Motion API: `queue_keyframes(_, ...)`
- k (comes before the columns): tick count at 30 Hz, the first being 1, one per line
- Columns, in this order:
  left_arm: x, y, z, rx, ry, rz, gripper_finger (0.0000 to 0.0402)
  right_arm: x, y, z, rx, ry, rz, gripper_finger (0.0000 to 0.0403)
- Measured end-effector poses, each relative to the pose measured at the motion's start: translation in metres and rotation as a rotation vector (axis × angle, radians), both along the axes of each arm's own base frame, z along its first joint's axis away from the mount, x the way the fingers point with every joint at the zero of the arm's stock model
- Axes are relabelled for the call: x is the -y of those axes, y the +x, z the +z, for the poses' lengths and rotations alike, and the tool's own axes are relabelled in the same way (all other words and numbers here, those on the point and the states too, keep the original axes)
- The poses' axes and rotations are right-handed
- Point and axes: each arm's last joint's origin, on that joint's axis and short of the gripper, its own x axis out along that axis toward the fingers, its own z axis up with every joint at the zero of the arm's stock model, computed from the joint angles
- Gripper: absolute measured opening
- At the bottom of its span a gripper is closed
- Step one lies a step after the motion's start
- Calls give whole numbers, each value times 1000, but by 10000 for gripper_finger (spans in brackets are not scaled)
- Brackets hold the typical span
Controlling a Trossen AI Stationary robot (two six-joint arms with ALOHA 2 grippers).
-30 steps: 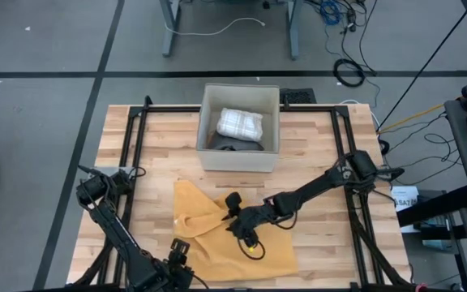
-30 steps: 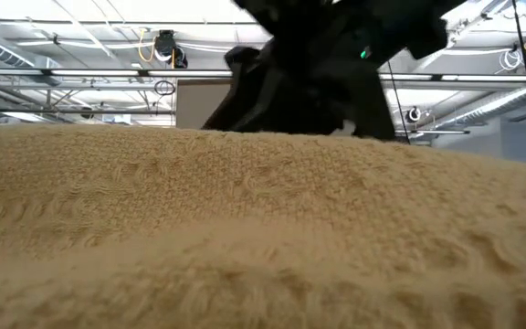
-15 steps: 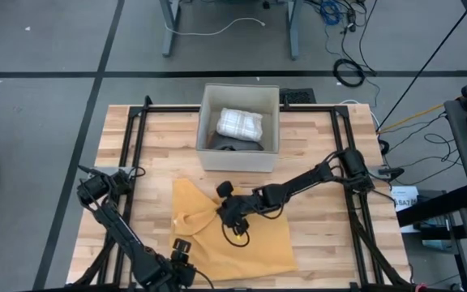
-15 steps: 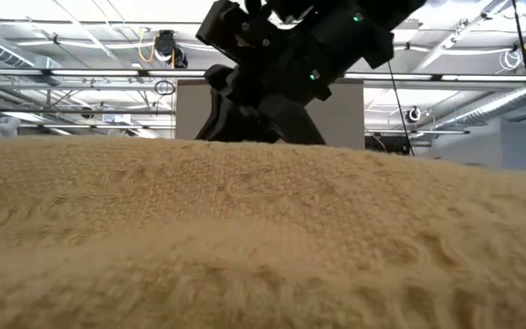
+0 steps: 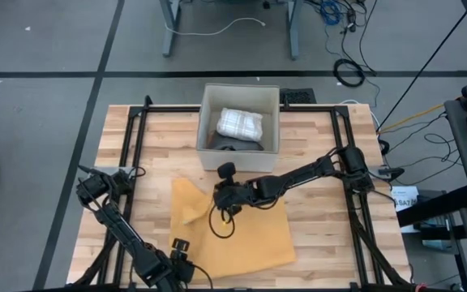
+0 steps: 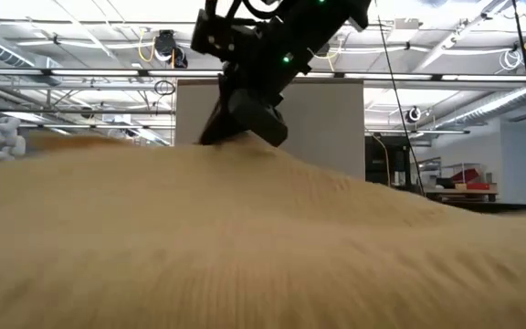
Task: Fold towel
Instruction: Fold the orange towel
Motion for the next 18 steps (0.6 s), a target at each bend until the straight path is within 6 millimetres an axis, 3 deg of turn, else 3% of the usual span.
queue_keyframes(8,0,0,0,-2,-3,7,163,19,-6,-2,-109,99,-107,14)
queue_keyframes(18,0,0,-1,-3,-11,26,163,3,-11,6,-89,106,-95,96)
